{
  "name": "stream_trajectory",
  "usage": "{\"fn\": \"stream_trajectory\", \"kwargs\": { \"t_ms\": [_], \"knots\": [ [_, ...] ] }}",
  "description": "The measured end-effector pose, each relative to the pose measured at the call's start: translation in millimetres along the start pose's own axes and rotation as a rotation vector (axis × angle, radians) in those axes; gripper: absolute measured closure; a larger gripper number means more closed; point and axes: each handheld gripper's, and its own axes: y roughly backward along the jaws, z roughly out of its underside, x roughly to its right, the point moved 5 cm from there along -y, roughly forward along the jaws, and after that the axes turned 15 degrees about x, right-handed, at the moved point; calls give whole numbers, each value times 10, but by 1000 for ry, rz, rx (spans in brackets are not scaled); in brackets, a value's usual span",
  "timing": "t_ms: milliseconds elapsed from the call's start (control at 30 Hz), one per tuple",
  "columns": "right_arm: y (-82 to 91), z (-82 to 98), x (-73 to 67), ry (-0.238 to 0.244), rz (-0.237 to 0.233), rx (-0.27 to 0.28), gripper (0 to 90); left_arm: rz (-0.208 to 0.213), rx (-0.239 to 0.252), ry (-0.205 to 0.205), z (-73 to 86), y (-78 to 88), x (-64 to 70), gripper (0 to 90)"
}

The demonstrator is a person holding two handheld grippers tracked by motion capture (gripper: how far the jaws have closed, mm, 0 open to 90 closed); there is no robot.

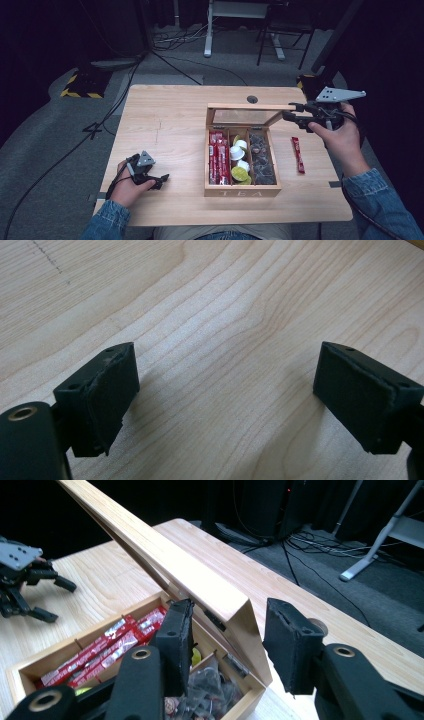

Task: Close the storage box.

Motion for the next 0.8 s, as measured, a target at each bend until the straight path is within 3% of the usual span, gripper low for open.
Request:
{"fn": "stream_trajectory", "kwargs": {
  "t_ms": [800],
  "knots": [
    [271, 411, -488, 75, -13, -93, 518, -1, -5, -2, -1, 3, -1, 115]
  ]
}}
